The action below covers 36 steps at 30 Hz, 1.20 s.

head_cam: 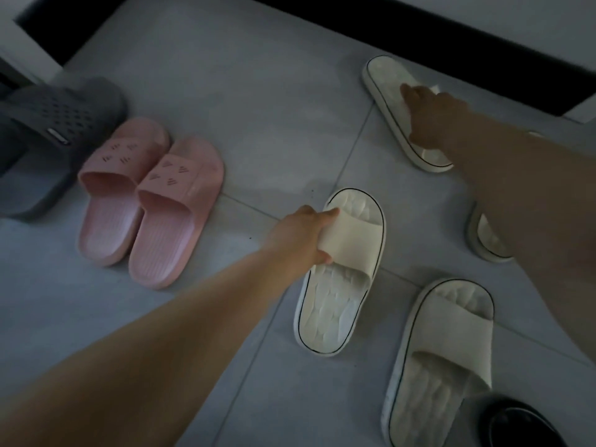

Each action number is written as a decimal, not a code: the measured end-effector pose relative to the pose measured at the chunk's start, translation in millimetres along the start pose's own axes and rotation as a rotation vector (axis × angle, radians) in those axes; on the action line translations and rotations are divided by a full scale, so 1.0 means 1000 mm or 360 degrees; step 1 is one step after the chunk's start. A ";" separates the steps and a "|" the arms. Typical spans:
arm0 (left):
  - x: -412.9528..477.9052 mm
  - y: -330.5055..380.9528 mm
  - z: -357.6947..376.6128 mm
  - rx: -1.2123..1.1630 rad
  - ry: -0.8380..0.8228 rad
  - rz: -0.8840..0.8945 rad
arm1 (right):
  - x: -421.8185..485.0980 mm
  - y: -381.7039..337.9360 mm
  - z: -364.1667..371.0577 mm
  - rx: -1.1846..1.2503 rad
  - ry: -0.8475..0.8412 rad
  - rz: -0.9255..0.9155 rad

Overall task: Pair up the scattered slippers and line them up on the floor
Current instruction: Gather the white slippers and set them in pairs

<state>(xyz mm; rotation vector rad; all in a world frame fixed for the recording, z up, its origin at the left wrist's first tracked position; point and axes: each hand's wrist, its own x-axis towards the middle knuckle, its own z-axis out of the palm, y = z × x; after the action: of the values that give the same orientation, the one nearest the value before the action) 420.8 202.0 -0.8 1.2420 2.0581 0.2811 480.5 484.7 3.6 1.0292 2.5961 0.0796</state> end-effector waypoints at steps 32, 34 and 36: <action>0.001 -0.010 -0.025 0.0615 -0.0179 0.0715 | -0.336 -0.006 0.070 0.0944 -0.0329 0.1043; 0.000 0.009 -0.012 0.0594 -0.0192 0.0893 | -0.346 -0.004 0.076 0.1294 -0.0510 0.1235; -0.005 0.030 0.003 0.0539 -0.0224 0.1048 | -0.348 -0.011 0.081 0.1591 -0.0521 0.1264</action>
<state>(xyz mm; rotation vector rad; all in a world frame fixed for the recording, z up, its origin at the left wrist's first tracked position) 445.2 212.7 14.9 2.0714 1.5623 0.1345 735.8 236.6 29.1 2.1001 1.7068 -1.1673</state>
